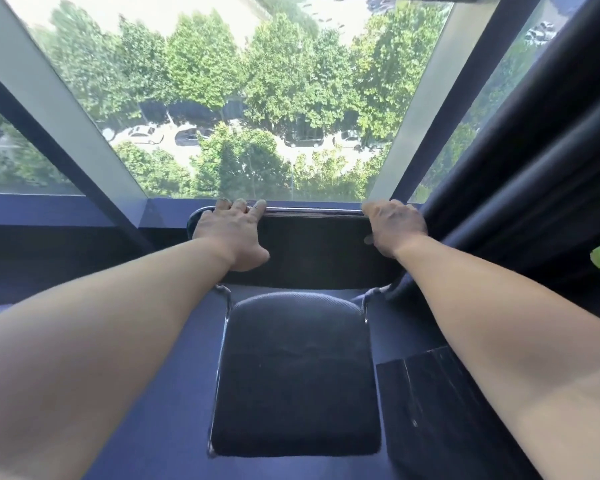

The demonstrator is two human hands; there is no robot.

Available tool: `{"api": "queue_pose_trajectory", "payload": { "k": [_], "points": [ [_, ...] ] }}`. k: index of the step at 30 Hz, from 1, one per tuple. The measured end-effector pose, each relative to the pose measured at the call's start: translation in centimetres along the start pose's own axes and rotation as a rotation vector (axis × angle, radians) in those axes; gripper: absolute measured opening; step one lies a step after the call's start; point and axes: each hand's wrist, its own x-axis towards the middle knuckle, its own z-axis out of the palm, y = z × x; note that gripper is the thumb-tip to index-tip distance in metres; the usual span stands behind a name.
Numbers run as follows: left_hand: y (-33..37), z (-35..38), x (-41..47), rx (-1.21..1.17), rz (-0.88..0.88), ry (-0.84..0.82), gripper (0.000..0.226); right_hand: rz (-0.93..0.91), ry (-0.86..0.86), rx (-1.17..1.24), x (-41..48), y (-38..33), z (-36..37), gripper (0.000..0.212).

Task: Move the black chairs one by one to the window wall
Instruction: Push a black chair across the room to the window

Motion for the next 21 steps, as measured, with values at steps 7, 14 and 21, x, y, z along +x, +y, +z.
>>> {"api": "queue_pose_trajectory", "payload": {
  "k": [7,14,21],
  "points": [
    [0.3,1.1,-0.6,-0.072,-0.020,-0.001,0.101,-0.003,0.045,0.006,-0.7,0.0,0.8,0.026],
    [0.6,1.0,-0.8,-0.095,-0.034,-0.041,0.105,-0.011,0.022,0.013,-0.8,0.1,0.8,0.026],
    [-0.5,-0.8,-2.2,-0.178,0.032,-0.126,0.098,0.086,-0.082,-0.040,-1.3,-1.0,0.6,0.060]
  ]
}}
